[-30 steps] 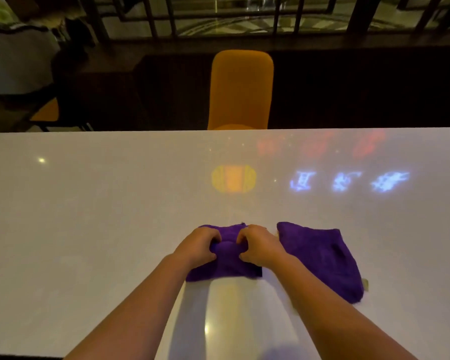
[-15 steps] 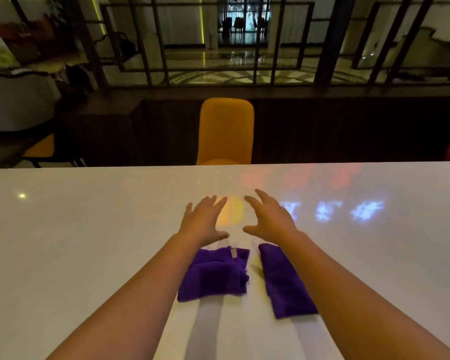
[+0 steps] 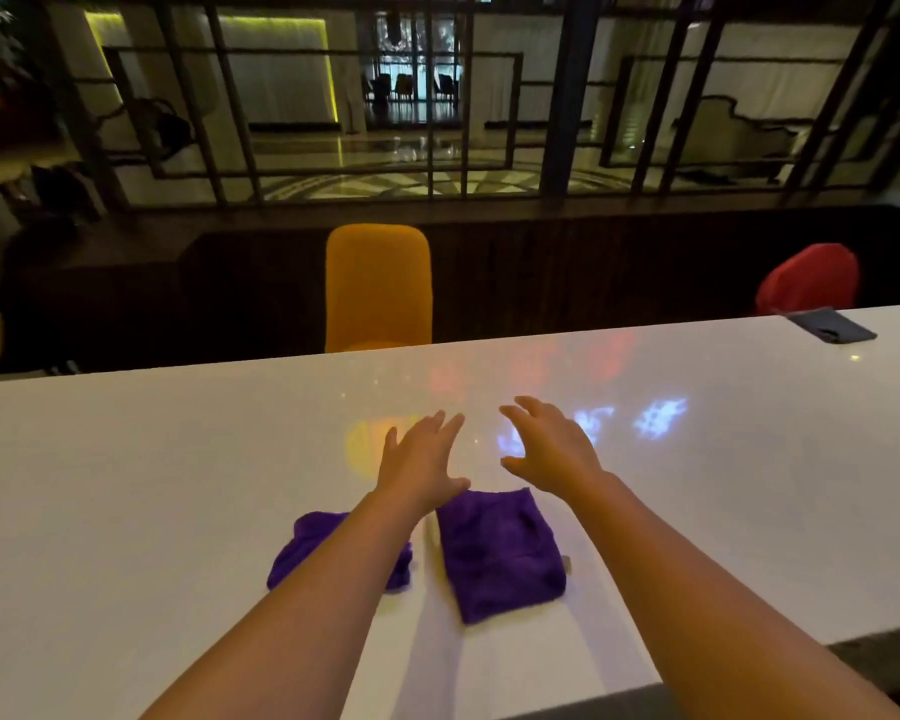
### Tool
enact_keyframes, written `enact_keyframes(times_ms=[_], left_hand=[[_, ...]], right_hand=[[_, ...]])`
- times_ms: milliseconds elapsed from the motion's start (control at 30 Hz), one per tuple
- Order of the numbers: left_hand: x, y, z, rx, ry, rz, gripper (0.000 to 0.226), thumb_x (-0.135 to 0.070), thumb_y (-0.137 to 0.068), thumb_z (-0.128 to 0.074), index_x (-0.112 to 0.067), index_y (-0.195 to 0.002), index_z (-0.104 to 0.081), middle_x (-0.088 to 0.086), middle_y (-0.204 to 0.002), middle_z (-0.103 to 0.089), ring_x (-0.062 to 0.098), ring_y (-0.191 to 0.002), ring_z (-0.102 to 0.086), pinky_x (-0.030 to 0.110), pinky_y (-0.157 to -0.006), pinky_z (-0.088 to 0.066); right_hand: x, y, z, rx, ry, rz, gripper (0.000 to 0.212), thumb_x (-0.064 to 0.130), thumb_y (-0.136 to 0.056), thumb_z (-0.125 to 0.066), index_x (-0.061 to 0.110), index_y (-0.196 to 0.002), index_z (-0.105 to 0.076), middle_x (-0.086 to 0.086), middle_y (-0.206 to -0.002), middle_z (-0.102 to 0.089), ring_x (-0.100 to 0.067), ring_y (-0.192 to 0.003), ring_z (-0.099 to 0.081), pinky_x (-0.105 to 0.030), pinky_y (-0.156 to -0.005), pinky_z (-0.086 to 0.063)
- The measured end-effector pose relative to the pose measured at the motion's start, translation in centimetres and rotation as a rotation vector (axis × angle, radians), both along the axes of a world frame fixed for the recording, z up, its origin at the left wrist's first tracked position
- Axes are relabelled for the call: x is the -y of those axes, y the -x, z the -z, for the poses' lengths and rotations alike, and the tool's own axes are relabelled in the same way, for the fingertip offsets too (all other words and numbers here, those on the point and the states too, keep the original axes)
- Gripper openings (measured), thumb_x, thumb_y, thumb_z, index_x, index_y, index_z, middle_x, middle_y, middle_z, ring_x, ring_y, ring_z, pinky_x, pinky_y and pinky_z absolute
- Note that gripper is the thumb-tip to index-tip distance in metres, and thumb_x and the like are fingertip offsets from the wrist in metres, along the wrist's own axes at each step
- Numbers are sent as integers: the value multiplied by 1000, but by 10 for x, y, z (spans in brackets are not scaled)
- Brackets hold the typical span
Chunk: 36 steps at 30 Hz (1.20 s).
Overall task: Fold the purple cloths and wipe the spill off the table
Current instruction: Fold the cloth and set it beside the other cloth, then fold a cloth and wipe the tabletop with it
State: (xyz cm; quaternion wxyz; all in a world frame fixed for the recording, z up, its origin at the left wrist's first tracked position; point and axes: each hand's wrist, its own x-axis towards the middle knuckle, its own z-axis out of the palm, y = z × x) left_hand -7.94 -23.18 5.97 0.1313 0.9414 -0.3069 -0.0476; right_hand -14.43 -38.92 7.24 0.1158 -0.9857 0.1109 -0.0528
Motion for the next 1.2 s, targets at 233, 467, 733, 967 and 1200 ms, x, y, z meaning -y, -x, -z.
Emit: enact_keyframes(times_ms=[233,467,733,967,1200], left_hand=[[22,10,78,-199,-141,72,82,-40,-81,-62,-27,-146,-15,1,-156,-22,18,-143,-19,50,-116,-8],[28,7,132,-240,-171,52,86,-39,-77,-67,-18,-145,-20,4,-153,-30,20,-140,-26,41,-114,-23],[29,18,137,-186,-139,3,44,-21,-80,-65,-13,-121,-51,5,-127,-50,24,-115,-47,38,-92,-47],[21,27,127,-207,-84,-47,18,-12,-83,-53,-13,-98,-64,6,-105,-66,24,-97,-59,35,-78,-49],[4,-15,46,-286,125,-160,28,-13,-71,-66,-11,-99,-68,10,-106,-67,25,-96,-61,32,-78,-49]], right_hand=[[22,5,87,-233,-43,-45,70,33,-82,-64,20,-142,-29,-5,-154,-26,-26,-136,-31,-41,-105,-35],[22,-2,140,-390,-101,-163,69,31,-81,-64,14,-140,-32,-7,-149,-33,-26,-133,-33,-39,-105,-37],[14,9,153,-331,-136,-113,36,30,-82,-62,14,-114,-55,-6,-118,-59,-25,-107,-53,-34,-87,-47],[10,15,137,-347,-272,-40,27,23,-80,-61,18,-107,-61,-7,-108,-65,-26,-96,-59,-34,-83,-49],[7,-16,61,-231,-335,-49,30,26,-77,-67,21,-106,-63,-4,-110,-65,-22,-94,-60,-34,-81,-51]])
